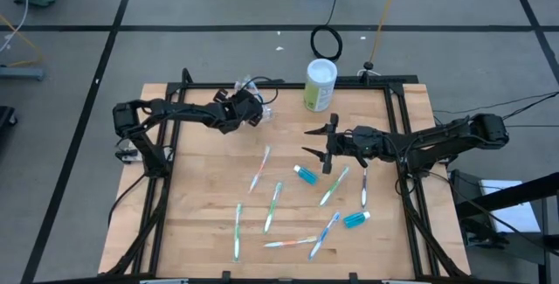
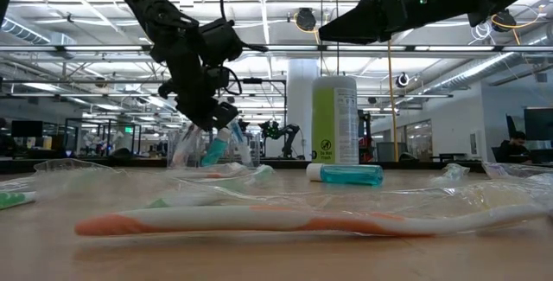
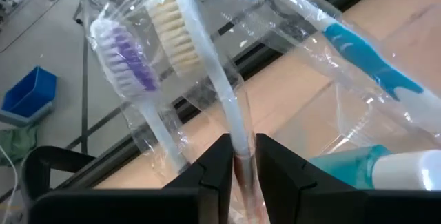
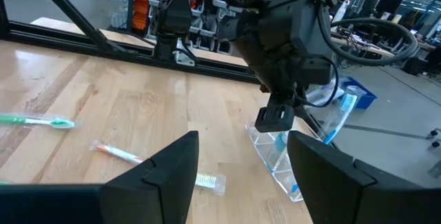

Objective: Pick & Place toothbrushing station
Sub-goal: Put the middle left orange toothbrush into the transparent organizer

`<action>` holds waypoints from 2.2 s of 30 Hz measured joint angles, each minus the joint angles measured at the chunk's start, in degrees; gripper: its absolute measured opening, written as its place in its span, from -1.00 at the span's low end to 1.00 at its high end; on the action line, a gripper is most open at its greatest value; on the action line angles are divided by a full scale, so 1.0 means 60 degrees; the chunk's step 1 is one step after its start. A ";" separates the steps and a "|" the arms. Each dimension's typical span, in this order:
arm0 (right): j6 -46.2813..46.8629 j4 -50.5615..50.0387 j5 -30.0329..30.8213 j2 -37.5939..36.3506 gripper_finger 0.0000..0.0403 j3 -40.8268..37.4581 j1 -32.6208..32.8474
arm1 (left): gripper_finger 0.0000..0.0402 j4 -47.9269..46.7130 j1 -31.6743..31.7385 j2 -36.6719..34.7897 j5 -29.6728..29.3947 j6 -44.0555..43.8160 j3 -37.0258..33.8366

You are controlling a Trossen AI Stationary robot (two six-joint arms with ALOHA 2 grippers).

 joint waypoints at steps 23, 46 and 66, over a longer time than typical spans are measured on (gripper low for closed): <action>-0.0004 -0.0299 0.0000 0.0000 0.07 0.0000 0.0000 | -0.66 -0.1128 0.0544 -0.1537 0.2533 -0.0112 0.0000; -0.0004 -0.0280 0.0007 0.0000 0.07 0.0000 0.0000 | -0.67 -0.0777 0.0442 -0.1508 0.2129 -0.0185 0.0000; -0.0004 -0.0280 0.0007 0.0000 0.07 -0.0004 0.0000 | -0.67 -0.1263 0.0401 -0.1508 0.2234 -0.0898 0.0000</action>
